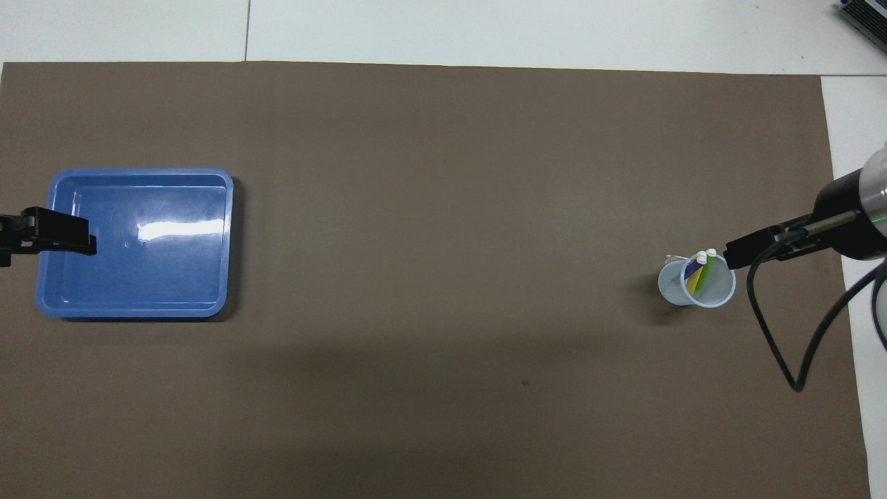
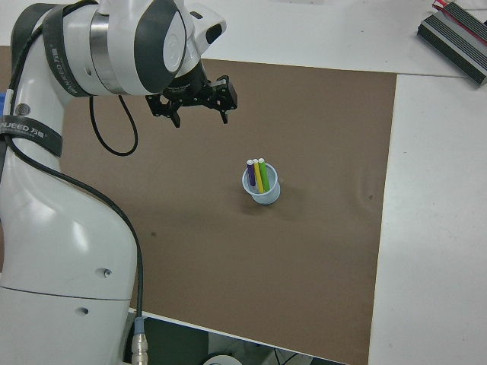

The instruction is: Transfer and insert pens with both arms

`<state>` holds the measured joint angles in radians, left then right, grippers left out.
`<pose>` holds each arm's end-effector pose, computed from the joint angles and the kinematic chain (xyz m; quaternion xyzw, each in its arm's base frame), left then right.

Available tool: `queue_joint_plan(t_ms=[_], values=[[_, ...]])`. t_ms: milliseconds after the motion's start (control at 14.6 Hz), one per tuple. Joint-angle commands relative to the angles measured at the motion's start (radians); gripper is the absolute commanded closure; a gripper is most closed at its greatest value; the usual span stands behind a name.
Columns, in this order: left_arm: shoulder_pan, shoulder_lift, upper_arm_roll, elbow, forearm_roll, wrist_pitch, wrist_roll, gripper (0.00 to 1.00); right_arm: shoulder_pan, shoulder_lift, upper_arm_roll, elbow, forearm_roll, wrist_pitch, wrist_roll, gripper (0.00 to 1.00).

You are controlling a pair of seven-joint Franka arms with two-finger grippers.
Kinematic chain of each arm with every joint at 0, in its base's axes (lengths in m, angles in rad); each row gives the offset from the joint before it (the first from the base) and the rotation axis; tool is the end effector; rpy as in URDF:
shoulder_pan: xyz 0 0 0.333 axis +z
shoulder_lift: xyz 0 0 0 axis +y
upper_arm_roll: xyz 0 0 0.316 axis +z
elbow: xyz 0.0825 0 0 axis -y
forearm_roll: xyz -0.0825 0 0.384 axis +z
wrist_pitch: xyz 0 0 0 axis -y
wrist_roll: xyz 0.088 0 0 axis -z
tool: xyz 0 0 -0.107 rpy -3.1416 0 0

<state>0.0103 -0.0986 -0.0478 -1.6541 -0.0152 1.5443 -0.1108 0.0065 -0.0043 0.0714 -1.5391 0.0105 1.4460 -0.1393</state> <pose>0.5200 -0.0225 0.6359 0.9993 0.0366 -0.0060 0.0048 0.5383 0.0433 0.6312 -0.9931 -0.1087 0.0442 0.0064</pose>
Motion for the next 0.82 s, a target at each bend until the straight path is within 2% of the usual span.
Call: queue_joint_plan(t_ms=[0, 752], values=[[0.016, -0.012, -0.007, -0.006, -0.006, 0.011, 0.014, 0.0, -0.026, 0.003, 0.022, 0.002, -0.026, 0.001, 0.017, 0.0], [0.016, -0.012, -0.007, -0.004, -0.008, 0.013, 0.013, 0.0, -0.029, 0.0, 0.027, 0.005, -0.021, -0.012, 0.05, 0.0]])
